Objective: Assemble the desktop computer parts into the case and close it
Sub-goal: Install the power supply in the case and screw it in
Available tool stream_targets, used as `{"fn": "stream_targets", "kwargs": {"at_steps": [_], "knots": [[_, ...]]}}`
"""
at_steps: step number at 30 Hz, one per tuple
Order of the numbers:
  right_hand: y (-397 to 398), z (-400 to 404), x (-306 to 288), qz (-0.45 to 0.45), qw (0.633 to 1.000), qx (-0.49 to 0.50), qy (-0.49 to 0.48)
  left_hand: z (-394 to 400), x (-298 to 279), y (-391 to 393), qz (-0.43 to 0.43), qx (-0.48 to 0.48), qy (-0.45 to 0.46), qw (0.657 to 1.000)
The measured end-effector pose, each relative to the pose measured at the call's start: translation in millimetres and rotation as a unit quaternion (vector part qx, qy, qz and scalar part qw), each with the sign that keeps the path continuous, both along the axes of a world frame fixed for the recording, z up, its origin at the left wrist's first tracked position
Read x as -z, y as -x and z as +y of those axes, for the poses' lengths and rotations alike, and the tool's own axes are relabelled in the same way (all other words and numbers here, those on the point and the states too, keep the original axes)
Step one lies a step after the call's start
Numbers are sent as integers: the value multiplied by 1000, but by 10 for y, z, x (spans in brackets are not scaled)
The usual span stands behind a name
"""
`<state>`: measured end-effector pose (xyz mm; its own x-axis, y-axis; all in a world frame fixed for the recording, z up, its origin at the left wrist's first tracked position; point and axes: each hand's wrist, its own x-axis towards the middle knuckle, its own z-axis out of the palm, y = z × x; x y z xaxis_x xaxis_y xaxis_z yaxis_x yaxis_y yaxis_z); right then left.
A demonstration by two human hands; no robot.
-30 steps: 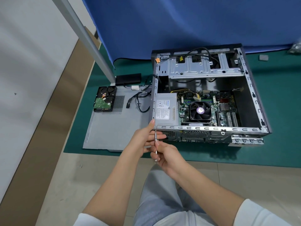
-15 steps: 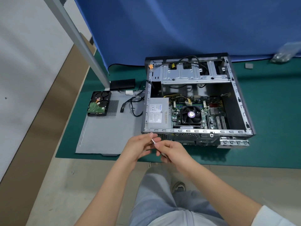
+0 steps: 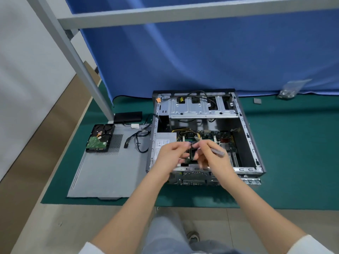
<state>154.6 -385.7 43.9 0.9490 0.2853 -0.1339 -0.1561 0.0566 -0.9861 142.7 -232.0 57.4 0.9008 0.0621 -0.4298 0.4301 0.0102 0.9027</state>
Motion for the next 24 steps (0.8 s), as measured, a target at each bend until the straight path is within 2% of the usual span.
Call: {"fn": "stream_targets", "kwargs": {"at_steps": [1, 3, 5, 9, 12, 14, 18, 21, 24], "knots": [[-51, -76, 54, -38, 996, 1, 83, 58, 43, -60, -28, -22, -95, 995], [-126, -215, 175, -88, 971, -5, 223, 219, 117, -147, -69, -35, -260, 963], [-163, -315, 298, -104, 949, -6, 297, 377, 198, -207, -68, -11, -335, 940], [-205, -304, 466, -110, 898, -10, 425, 531, 352, -256, -79, 59, -418, 903], [-238, -196, 537, -121, 838, -18, 532, 549, 400, -267, -93, 54, -413, 905], [-250, -157, 553, -123, 818, -18, 562, 536, 407, -264, -103, 51, -414, 903], [-249, -155, 571, -131, 815, -12, 564, 516, 436, -250, -107, 44, -417, 902], [-244, -150, 585, -134, 815, 2, 563, 493, 420, -221, -100, 25, -394, 913], [-235, -148, 599, -138, 825, 12, 548, 448, 356, -159, -72, -35, -274, 959]]}}
